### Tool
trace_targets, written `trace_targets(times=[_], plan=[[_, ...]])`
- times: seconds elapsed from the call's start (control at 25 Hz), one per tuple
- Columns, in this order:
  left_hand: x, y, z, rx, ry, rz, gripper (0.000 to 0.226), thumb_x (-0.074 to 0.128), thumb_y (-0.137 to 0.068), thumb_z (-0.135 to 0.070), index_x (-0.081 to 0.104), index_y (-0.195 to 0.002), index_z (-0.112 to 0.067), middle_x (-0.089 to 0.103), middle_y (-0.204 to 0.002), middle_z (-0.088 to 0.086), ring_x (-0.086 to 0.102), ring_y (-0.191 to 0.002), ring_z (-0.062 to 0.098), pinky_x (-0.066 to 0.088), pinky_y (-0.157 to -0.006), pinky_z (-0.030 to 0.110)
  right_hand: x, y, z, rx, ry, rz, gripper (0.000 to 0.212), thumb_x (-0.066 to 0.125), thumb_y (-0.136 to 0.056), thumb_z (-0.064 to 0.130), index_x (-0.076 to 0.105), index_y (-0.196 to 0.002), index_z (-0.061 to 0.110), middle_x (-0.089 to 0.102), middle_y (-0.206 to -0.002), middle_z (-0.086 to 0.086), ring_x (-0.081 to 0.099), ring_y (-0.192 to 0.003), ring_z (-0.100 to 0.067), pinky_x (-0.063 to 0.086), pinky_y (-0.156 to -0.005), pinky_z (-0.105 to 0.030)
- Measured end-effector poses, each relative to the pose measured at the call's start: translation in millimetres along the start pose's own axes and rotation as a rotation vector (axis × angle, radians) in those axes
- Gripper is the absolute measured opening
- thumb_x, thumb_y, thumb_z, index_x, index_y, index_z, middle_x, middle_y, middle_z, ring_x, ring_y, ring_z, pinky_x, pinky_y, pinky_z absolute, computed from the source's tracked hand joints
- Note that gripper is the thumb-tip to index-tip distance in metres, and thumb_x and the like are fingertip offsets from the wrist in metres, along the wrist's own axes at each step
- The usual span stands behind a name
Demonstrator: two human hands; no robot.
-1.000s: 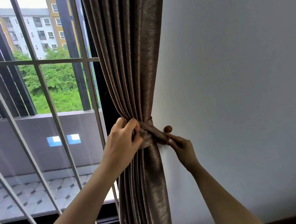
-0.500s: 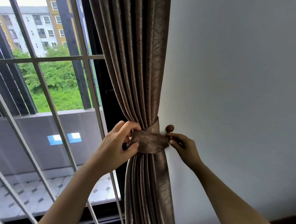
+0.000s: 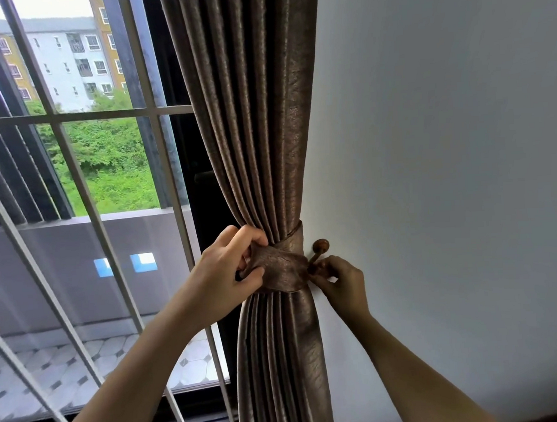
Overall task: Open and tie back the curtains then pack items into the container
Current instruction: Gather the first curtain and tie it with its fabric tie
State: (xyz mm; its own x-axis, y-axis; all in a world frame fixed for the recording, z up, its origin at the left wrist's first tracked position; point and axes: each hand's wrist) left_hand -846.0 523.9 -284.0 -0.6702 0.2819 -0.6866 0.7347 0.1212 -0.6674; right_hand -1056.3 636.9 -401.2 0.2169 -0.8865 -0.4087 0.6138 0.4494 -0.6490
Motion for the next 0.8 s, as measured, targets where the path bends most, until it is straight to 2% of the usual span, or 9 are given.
trace_targets(times=[0.2, 0.32, 0.44, 0.52, 0.6, 0.68, 0.76, 0.8], plan=[[3, 4, 0, 0.035, -0.004, -0.010, 0.039, 0.068, -0.080, -0.018, 0.047, -0.111, -0.028, 0.045, -0.091, -0.008, 0.050, -0.078, 0.005, 0.044, -0.068, 0.011, 3, -10, 1, 0.064, 0.103, -0.008, 0.013, 0.075, -0.077, 0.012, 0.066, -0.086, 0.009, 0.069, -0.083, -0.004, 0.060, -0.072, -0.019, 0.038, -0.063, -0.008], [4, 12, -2, 0.045, 0.046, -0.022, 0.044, 0.065, -0.081, -0.032, 0.041, -0.117, -0.028, 0.047, -0.094, -0.010, 0.051, -0.082, 0.004, 0.047, -0.073, 0.012, -4, -16, 6, -0.011, 0.175, 0.043, 0.012, 0.075, -0.076, 0.012, 0.066, -0.085, 0.012, 0.071, -0.084, -0.002, 0.064, -0.075, -0.020, 0.043, -0.066, -0.016], [8, 21, -5, -0.029, 0.135, -0.077, 0.044, 0.068, -0.079, -0.029, 0.041, -0.114, -0.024, 0.051, -0.096, -0.008, 0.055, -0.083, 0.006, 0.051, -0.074, 0.011, -25, -30, 15, -0.070, 0.206, 0.192, 0.017, 0.076, -0.074, 0.014, 0.061, -0.069, 0.020, 0.073, -0.093, 0.002, 0.068, -0.086, -0.018, 0.048, -0.077, -0.022], [11, 23, -10, -0.179, 0.194, -0.118, 0.039, 0.072, -0.079, -0.018, 0.046, -0.107, -0.022, 0.053, -0.096, -0.006, 0.059, -0.080, 0.008, 0.053, -0.069, 0.014, -40, -36, 24, -0.090, 0.227, 0.227, 0.013, 0.074, -0.072, 0.013, 0.064, -0.070, 0.020, 0.073, -0.090, 0.005, 0.069, -0.080, -0.015, 0.052, -0.077, -0.025], [10, 22, -16, -0.453, 0.309, -0.096, 0.029, 0.071, -0.081, -0.015, 0.051, -0.100, -0.021, 0.057, -0.094, -0.005, 0.060, -0.075, 0.006, 0.052, -0.065, 0.017, -55, -37, 37, -0.128, 0.169, 0.154, 0.016, 0.070, -0.074, 0.008, 0.066, -0.078, 0.023, 0.069, -0.083, 0.006, 0.065, -0.066, -0.010, 0.054, -0.069, -0.024], [11, 21, -20, -0.780, 0.700, -0.078, 0.021, 0.067, -0.085, -0.017, 0.055, -0.102, -0.019, 0.061, -0.092, -0.001, 0.063, -0.075, 0.006, 0.052, -0.068, 0.021, -67, -37, 60, -0.265, 0.013, 0.081, 0.021, 0.066, -0.079, 0.003, 0.066, -0.088, 0.022, 0.065, -0.084, 0.003, 0.062, -0.069, -0.009, 0.051, -0.067, -0.016], [15, 17, -21, -1.019, 1.210, -0.164, 0.014, 0.058, -0.090, -0.013, 0.056, -0.104, -0.010, 0.062, -0.092, 0.007, 0.065, -0.077, 0.012, 0.053, -0.069, 0.024, -76, -40, 81, -0.460, -0.056, 0.138, 0.013, 0.065, -0.083, 0.010, 0.069, -0.095, 0.014, 0.065, -0.090, -0.002, 0.062, -0.076, -0.010, 0.050, -0.070, -0.015], [17, 16, -20, -1.091, 1.351, -0.222, 0.012, 0.054, -0.092, -0.010, 0.056, -0.104, -0.006, 0.061, -0.092, 0.010, 0.063, -0.078, 0.015, 0.053, -0.069, 0.025, -79, -41, 89, -0.522, -0.052, 0.187, 0.014, 0.065, -0.085, 0.017, 0.069, -0.097, 0.012, 0.065, -0.094, -0.003, 0.061, -0.080, -0.009, 0.050, -0.071, -0.015]])
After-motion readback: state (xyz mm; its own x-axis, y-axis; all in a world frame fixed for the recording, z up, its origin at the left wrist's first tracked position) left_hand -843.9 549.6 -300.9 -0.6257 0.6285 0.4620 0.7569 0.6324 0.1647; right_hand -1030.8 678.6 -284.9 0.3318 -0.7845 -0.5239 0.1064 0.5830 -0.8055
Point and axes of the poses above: each hand's wrist, its own y-axis away from the middle knuckle, its own x-axis out of the palm, z = x × y
